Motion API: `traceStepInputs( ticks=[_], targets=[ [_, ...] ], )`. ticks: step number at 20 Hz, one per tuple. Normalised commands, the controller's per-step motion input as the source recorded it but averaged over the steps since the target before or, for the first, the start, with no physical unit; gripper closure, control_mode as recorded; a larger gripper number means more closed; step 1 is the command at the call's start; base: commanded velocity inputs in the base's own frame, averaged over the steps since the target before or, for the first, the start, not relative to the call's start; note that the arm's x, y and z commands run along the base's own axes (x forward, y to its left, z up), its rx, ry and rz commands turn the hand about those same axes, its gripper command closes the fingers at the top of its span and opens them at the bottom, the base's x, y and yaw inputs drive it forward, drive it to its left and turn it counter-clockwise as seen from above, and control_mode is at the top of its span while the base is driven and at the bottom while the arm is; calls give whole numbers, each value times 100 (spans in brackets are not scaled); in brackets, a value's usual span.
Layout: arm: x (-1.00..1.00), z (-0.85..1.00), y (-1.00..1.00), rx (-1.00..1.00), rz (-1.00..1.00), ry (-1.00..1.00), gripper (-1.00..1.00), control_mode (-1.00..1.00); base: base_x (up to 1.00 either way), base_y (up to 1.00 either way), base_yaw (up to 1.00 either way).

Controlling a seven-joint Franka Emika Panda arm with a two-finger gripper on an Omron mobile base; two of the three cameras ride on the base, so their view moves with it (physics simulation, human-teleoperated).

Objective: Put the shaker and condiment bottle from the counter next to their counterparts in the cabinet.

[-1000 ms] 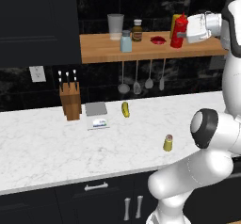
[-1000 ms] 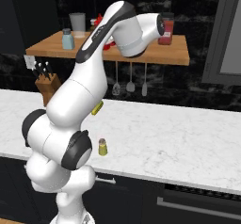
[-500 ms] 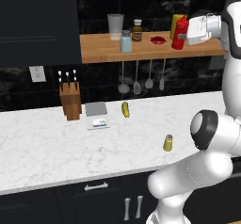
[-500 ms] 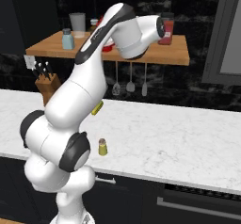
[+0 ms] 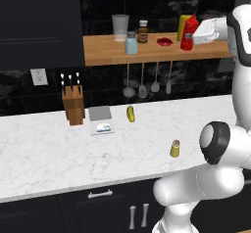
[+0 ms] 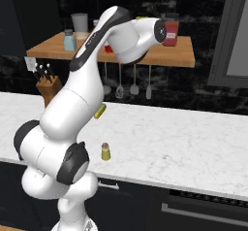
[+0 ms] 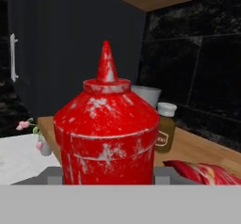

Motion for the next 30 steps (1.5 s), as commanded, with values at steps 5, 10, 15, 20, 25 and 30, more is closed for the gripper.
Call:
traceStepInputs(
  ticks=[5, 10, 15, 20, 25, 30],
  targets=[
    [0, 0, 0, 6, -14, 0, 100, -100, 0, 0, 0],
    [0, 0, 0, 3, -13, 0, 100, -100, 0, 0, 0],
    [3, -9, -1, 1, -11, 0, 100, -100, 0, 0, 0],
    [8, -7, -3, 0, -9, 0, 100, -100, 0, 0, 0],
    [20, 0, -1, 0, -5, 0, 100, -100, 0, 0, 0],
    [17, 0, -11, 0, -3, 0, 100, -100, 0, 0, 0]
  ],
)
